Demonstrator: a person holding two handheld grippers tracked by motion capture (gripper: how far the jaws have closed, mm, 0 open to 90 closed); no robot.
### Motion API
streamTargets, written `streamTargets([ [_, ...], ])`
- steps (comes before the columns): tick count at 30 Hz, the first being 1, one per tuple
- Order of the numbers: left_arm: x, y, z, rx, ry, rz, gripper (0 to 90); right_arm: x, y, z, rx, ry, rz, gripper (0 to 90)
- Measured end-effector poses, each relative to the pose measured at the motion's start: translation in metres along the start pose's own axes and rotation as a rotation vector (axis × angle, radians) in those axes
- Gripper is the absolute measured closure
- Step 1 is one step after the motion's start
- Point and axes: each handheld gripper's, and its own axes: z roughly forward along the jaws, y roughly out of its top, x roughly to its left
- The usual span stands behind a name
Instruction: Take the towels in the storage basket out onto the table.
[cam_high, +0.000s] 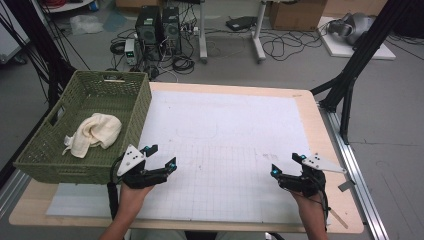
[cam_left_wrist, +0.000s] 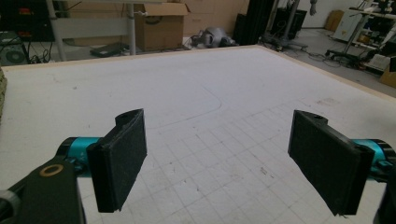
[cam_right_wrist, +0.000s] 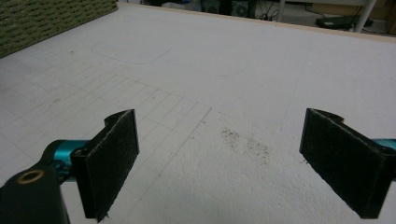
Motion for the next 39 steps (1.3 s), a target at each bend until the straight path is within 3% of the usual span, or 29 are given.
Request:
streamTargets([
  [23,-0.004,0.001,0.004,0.011,-0.025,0.004,18.9,-0.001,-0.003,-0.005,-0.005,0.01,0.004,11.1],
  [39,-0.003,0.027,-0.015,-0.026,-0.034,-0.002,20.3,0.002,-0.002,-0.002,-0.001,0.022,-0.03,11.0],
])
